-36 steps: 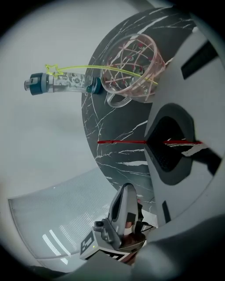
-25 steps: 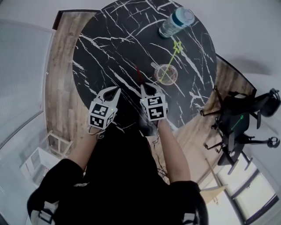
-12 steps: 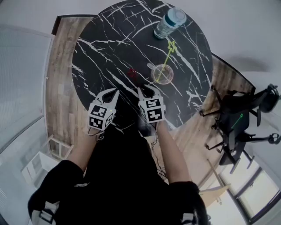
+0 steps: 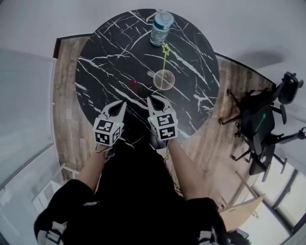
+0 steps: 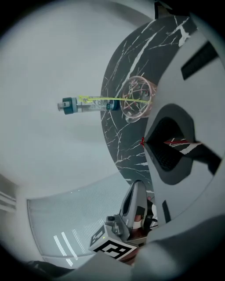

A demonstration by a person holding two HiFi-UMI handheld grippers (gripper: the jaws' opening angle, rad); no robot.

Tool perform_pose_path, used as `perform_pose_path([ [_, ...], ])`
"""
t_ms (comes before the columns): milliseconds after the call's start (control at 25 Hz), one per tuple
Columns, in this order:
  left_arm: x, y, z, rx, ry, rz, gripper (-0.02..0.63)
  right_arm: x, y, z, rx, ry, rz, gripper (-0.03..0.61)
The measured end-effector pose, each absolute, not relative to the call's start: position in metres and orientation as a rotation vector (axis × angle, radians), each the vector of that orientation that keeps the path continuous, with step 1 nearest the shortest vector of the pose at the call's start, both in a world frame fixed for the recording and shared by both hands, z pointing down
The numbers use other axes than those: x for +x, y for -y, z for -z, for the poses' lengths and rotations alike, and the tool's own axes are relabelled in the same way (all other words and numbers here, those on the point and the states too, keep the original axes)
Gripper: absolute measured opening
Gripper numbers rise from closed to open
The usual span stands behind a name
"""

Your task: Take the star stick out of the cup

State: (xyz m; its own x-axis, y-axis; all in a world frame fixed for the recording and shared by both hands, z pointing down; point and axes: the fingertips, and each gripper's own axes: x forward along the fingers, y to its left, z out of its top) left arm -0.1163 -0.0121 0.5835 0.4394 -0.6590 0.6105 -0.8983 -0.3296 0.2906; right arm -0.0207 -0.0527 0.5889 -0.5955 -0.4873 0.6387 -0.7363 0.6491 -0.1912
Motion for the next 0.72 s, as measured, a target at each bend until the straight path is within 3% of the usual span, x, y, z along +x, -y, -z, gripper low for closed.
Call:
perform_pose_path([
  [720, -0.068, 0.028, -0.501, 2.275, 1.303, -0.471, -0.002, 0.025, 0.053, -0.476, 1.283, 2.524, -0.376, -0.005],
])
